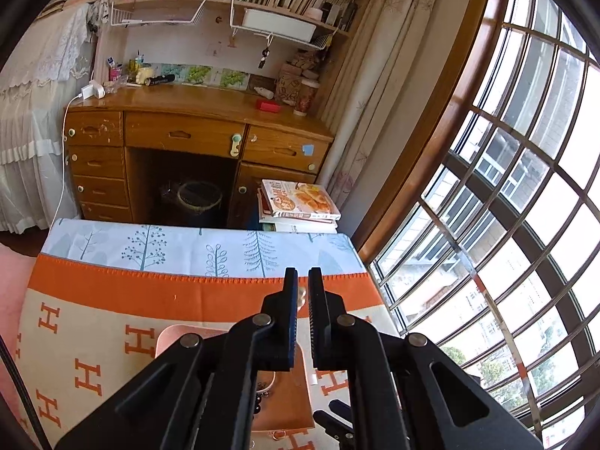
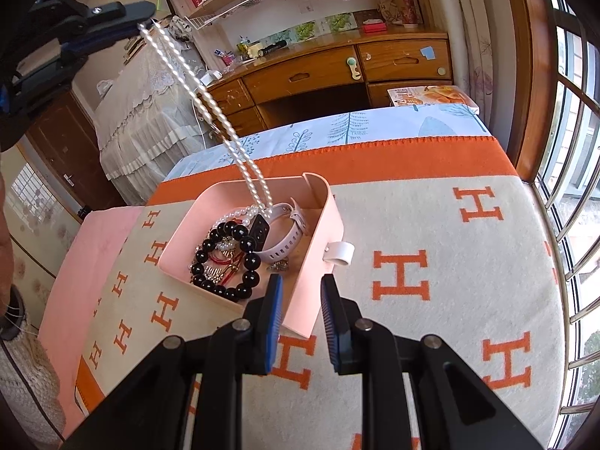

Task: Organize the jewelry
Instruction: 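Lower the black bracelet into the pink box with the right tool while the left tool drops the necklace in, then withdraw both open tools from the box toward the remaining brooches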

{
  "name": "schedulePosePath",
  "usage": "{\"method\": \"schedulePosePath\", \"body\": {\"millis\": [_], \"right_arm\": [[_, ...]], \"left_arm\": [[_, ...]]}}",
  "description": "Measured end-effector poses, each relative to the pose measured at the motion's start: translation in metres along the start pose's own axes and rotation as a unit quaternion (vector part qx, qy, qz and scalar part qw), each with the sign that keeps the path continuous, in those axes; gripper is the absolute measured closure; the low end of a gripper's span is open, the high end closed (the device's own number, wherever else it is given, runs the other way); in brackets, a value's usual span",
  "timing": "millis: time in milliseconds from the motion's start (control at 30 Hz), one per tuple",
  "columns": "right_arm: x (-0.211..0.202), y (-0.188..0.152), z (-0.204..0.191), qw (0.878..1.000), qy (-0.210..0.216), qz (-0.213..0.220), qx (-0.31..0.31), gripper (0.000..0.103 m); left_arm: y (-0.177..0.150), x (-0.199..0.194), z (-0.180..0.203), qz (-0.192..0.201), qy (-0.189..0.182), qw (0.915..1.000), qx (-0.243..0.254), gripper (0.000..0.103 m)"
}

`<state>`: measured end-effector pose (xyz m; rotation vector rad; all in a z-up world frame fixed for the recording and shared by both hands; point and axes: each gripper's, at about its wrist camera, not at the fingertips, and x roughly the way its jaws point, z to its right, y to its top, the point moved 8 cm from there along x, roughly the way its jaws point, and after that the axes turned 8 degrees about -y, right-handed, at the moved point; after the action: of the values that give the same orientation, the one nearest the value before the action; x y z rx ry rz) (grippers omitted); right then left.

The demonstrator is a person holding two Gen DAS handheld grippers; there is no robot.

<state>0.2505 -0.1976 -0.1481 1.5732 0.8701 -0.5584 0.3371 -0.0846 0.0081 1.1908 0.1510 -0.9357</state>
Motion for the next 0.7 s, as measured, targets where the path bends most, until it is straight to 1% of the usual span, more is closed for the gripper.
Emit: {"method": "schedulePosePath", "body": {"millis": [33, 67, 100, 167, 300, 467, 600, 700], "right_arm": [[-0.001, 0.000, 0.000, 1.000, -0.001, 0.001, -0.001, 0.082], [-0.002, 0.000, -0.001, 1.000, -0.003, 0.003, -0.003, 0.082], [-0.004, 0.000, -0.001, 1.000, -0.004, 0.004, -0.004, 0.082], [-0.006, 0.000, -0.002, 1.000, -0.004, 0.005, -0.003, 0.082], [-0.014, 0.001, -0.004, 1.000, -0.003, 0.011, -0.001, 0.082], [-0.027, 0.000, -0.009, 1.000, -0.005, 0.020, -0.003, 0.082], [-0.042, -0.003, -0.015, 1.000, -0.003, 0.024, -0.005, 0.082], [-0.055, -0.008, -0.019, 1.000, -0.004, 0.028, -0.005, 0.082]], "left_arm": [[-0.005, 0.007, -0.004, -0.011, 0.010, 0.9999, 0.000, 0.096], [-0.010, 0.013, -0.009, -0.022, 0.021, 0.9995, 0.000, 0.086], [-0.014, 0.017, -0.013, -0.030, 0.032, 0.9990, -0.001, 0.069], [-0.023, 0.021, -0.022, -0.035, 0.047, 0.9983, -0.005, 0.053], [-0.039, 0.019, -0.031, -0.048, 0.054, 0.9973, -0.006, 0.052], [-0.056, 0.003, -0.038, -0.056, 0.070, 0.9959, 0.005, 0.051], [-0.075, -0.017, -0.044, -0.063, 0.083, 0.9945, 0.009, 0.044], [-0.092, -0.033, -0.050, -0.068, 0.094, 0.9931, 0.013, 0.042]]}}
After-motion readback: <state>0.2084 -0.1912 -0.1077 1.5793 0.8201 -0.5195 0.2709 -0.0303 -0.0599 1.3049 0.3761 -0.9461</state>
